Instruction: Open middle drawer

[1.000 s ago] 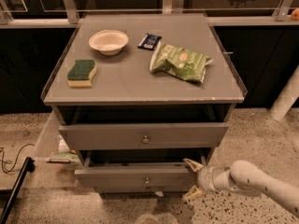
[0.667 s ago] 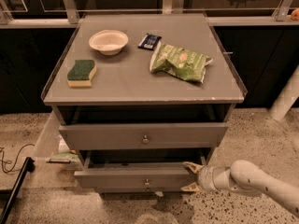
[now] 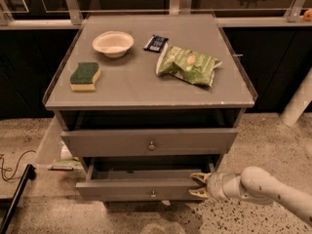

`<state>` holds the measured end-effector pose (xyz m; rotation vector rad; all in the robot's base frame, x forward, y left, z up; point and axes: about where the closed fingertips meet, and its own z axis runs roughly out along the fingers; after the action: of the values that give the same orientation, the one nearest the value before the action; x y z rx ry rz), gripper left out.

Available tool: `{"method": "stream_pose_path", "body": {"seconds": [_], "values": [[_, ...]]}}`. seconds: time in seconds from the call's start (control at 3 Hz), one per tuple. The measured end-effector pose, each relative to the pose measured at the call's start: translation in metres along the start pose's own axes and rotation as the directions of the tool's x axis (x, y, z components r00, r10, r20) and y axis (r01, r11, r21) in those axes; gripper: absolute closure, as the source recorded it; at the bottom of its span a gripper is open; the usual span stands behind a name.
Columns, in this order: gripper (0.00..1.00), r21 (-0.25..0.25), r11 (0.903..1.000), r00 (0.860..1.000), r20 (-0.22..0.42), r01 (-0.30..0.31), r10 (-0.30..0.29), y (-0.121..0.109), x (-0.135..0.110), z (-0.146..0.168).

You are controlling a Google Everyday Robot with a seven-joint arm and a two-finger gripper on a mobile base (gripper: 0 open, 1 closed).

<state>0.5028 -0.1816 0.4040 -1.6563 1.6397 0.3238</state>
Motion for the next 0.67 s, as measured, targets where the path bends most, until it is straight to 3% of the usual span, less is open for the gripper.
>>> {"method": "stream_pose_path", "body": {"seconds": [0.33,0.67], "values": [[1.0,0.014,0.9999,1.0,-0.008,-0.006,0.006,0.0044,-0.004,-0.0161],[1.0,0.013,0.9999,1.0,-0.008,-0.007,0.008,0.0057,-0.0043,-0.017]]}}
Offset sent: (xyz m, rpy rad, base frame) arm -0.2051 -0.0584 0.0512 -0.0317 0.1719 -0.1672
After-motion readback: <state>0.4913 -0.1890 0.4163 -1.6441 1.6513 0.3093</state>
